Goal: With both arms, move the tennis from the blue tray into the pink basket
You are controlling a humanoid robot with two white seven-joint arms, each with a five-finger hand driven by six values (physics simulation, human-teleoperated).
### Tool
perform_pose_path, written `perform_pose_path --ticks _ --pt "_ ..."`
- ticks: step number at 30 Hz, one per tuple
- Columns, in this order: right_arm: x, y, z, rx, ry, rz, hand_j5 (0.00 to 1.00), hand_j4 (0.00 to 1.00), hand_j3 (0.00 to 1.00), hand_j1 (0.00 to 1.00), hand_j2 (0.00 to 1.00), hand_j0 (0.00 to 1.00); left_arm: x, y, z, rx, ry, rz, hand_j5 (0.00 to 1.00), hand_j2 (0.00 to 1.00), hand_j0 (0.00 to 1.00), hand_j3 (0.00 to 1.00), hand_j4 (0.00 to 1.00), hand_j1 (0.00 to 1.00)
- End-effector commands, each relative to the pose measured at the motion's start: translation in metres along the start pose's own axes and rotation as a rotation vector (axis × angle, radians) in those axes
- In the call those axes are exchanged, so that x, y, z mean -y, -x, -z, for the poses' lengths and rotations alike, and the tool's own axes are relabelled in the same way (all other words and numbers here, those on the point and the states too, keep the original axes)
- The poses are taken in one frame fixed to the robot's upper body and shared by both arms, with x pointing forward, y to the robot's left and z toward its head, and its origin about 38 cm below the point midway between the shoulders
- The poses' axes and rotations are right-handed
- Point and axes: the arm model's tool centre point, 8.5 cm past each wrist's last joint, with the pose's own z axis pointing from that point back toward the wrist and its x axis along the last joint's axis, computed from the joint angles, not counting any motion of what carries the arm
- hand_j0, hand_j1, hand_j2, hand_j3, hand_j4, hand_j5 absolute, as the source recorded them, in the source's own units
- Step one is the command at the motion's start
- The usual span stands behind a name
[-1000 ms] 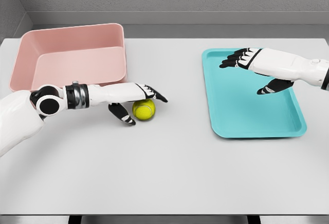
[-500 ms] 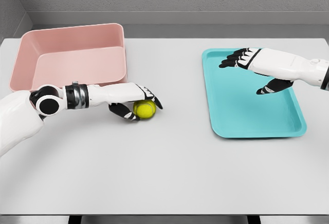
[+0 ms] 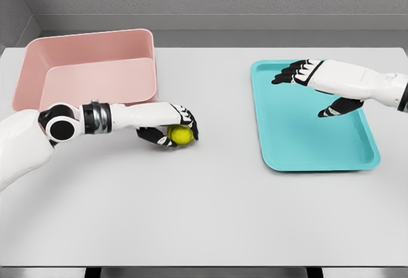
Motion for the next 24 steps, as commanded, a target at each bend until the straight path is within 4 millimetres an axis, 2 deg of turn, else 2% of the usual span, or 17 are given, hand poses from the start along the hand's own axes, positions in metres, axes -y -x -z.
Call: perform_pose_path --ticks 1,24 --pt "0.001 0.0 0.0 0.0 0.005 0.004 1.0 1.0 1.0 1.0 1.0 1.0 -0.002 -0.001 -0.001 0.004 -0.014 -0.01 0.6 0.6 0.6 0.6 0.6 0.6" --pt "0.001 0.0 0.001 0.002 0.009 0.005 1.0 1.0 1.0 1.0 1.0 1.0 -0.047 -0.025 -0.002 0.079 -0.086 0.046 0.59 0.59 0.59 0.59 0.59 0.59"
